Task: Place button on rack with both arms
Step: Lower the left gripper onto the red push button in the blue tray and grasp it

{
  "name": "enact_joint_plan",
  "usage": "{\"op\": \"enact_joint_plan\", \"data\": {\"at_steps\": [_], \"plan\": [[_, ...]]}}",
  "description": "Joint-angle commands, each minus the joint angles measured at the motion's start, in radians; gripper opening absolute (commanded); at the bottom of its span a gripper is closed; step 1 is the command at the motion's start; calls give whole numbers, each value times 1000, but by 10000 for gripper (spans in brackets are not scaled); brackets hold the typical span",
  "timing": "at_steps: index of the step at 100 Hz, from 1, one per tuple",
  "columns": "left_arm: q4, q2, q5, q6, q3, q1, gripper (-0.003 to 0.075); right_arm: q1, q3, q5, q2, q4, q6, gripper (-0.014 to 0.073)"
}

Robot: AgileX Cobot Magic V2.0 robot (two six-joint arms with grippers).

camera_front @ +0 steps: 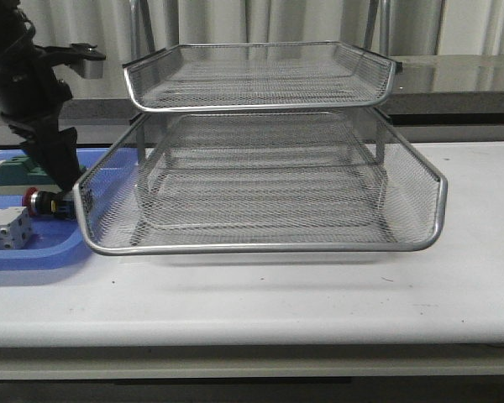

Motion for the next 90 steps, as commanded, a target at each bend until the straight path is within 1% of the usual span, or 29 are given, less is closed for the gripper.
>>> {"op": "enact_joint_plan", "data": {"at_steps": [1,25,47,75,82,90], "plan": [[1,-49,-22,5,-34,-4,599,-4,-31,-53,3,-15,-2,-68],[5,-23,-67,7,-34,-4,599,-4,-31,-53,3,-15,-2,-68],[5,26,-64,7,-34,-4,599,-4,-31,-53,3,-15,-2,-68],[5,30,-64,7,-34,-4,595,-4,-31,-53,3,-15,-2,-68],[5,30,-61,7,-34,-4,545,-4,-31,-53,3,-15,-2,-68],[5,30,-52,7,-34,-4,426,-4,-31,-53,3,-15,-2,-68]]}}
